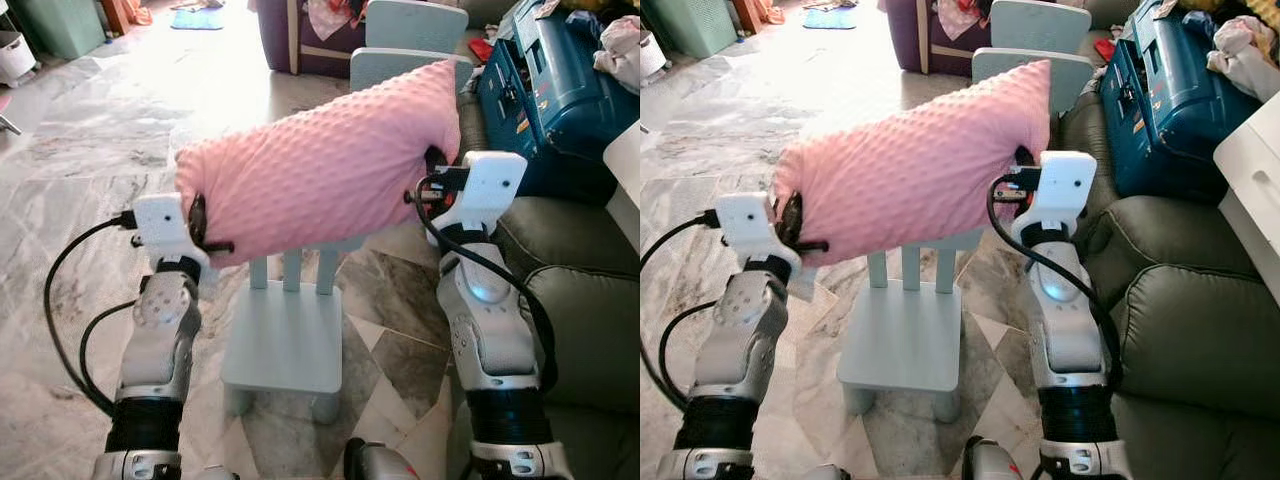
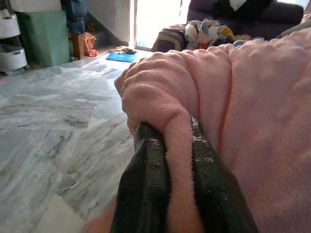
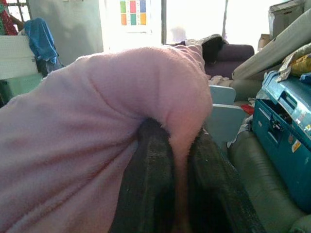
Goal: Move the pillow to the sofa
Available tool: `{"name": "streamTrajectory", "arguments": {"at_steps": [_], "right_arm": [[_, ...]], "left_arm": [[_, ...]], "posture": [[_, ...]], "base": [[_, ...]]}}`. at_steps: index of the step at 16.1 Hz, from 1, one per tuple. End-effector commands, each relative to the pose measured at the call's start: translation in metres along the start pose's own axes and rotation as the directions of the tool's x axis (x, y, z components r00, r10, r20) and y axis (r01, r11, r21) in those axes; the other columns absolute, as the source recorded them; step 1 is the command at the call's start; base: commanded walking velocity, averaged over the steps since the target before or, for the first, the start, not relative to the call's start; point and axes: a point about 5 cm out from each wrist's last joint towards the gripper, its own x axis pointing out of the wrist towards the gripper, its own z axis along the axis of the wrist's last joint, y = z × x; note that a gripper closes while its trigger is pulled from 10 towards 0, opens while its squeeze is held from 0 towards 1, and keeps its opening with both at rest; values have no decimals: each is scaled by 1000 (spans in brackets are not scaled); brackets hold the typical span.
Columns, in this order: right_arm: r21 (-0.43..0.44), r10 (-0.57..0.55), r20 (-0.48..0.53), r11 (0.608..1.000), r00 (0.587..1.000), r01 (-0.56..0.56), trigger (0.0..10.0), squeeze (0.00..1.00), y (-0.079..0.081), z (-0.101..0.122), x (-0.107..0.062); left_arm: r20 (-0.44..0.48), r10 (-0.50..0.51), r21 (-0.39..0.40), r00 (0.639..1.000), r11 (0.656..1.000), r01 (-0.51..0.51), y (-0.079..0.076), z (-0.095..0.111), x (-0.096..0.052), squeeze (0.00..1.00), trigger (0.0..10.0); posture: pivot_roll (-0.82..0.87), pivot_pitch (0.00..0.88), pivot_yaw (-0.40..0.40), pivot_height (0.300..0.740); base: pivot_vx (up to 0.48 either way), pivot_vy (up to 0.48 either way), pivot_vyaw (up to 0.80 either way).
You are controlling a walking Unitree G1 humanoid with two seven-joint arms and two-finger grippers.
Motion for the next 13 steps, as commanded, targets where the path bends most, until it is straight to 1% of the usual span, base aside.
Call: {"name": "streamTrajectory", "arguments": {"at_steps": [1, 2, 3, 4, 5, 7, 8, 9, 10, 13], "right_arm": [[14, -18, 26, 1000, 999, 18, 0, 0, -4, 9, 0], [25, -15, 11, 1000, 1000, 15, 0, 0, -3, 7, 0], [32, -12, 7, 999, 1000, 12, 0, 0, -2, 7, 0], [33, -3, 7, 999, 1000, 3, 0, 0, -1, 8, 1], [31, 0, 7, 1000, 1000, -1, 0, 0, -1, 8, 1], [31, 5, 6, 1000, 1000, -5, 0, 0, -2, 10, 1], [30, 6, 3, 1000, 1000, -6, 0, 0, -2, 10, 1], [31, 8, 1, 999, 1000, -8, 0, 0, -2, 10, 1], [30, 9, -2, 999, 1000, -9, 0, 0, -2, 10, 1], [32, 15, -5, 999, 1000, -15, 0, 0, -2, 10, 1]], "left_arm": [[-22, 10, -40, 1000, 999, -10, 4, 1, -4, 0, 10000], [-41, 2, -94, 999, 996, -6, 2, -1, -4, 0, 10000], [-56, -2, -106, 998, 994, -4, 1, -2, -4, 0, 10000], [-60, -50, -131, 997, 991, 42, -4, 0, -4, 0, 10000], [-60, -64, -149, 996, 987, 54, -7, 0, -4, 0, 10000], [-72, -32, -140, 997, 990, 22, -6, 1, -5, 0, 10000], [-91, -41, -168, 995, 985, 25, -8, 0, -5, 0, 10000], [-83, -52, -180, 995, 983, 36, -10, 1, -5, 0, 10000], [-98, -48, -193, 994, 981, 28, -11, 1, -5, 0, 10000], [-82, -70, -214, 994, 975, 51, -12, 4, -5, 0, 10000]], "posture": [[-88, 153, -41, 740], [-89, 154, -43, 740], [-90, 155, -46, 740], [-92, 156, -47, 740], [-95, 158, -53, 740], [-98, 163, -60, 740], [-98, 164, -60, 740], [-98, 165, -62, 740], [-99, 168, -62, 740], [-103, 171, -65, 740]], "base": [[0, 0, 0], [0, 0, -800], [0, 0, -800], [0, 0, -800], [0, 0, -800], [0, 0, -800], [0, 0, -800], [0, 0, -800], [0, 0, -800], [0, 0, -800]]}}
